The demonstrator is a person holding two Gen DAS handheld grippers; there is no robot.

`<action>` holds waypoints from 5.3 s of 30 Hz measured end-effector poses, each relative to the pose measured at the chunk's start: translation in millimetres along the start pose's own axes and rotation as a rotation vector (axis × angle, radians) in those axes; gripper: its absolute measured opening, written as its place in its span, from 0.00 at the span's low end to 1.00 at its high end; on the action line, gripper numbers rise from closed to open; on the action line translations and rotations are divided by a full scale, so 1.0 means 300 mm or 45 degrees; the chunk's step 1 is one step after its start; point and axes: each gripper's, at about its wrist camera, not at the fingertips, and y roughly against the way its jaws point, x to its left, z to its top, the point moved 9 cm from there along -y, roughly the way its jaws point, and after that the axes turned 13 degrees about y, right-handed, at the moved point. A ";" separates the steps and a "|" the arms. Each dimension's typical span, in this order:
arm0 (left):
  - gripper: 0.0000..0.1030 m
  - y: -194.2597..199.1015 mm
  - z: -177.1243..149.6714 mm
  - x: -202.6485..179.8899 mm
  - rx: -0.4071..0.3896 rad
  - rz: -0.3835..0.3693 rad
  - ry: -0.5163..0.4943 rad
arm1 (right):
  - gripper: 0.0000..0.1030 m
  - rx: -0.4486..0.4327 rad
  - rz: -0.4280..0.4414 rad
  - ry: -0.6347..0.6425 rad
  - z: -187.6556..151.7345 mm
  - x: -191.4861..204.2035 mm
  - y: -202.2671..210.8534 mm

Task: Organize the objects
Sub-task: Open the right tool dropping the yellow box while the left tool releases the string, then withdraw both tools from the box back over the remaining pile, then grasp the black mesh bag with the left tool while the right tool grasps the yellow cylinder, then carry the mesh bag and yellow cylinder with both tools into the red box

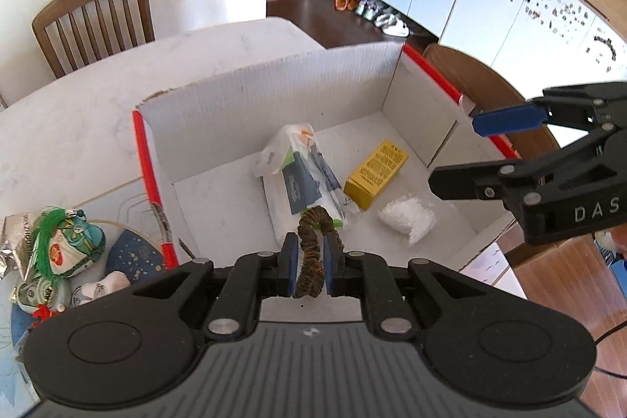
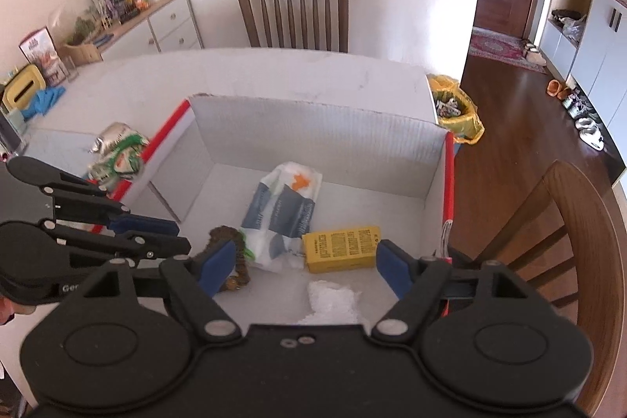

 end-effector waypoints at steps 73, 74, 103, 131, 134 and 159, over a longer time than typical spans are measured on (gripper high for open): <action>1.00 0.374 -0.170 0.961 -0.375 0.048 0.115 | 0.91 -0.132 0.004 0.012 0.212 0.853 -0.104; 1.00 0.361 -0.176 0.969 -0.366 0.058 0.110 | 0.91 -0.121 0.006 0.023 0.210 0.866 -0.117; 0.80 0.078 -0.262 0.951 -0.209 0.011 -0.175 | 0.68 0.155 0.004 0.029 0.089 0.909 -0.462; 0.38 0.172 -0.292 0.891 -0.195 -0.001 -0.086 | 0.19 0.144 0.023 -0.068 0.090 0.896 -0.414; 0.38 0.222 -0.281 0.874 -0.222 -0.024 -0.053 | 0.19 0.128 0.036 -0.081 0.095 0.898 -0.375; 0.38 0.482 -0.111 0.507 -0.395 -0.189 -0.065 | 0.19 -0.068 -0.067 -0.140 0.178 0.618 0.036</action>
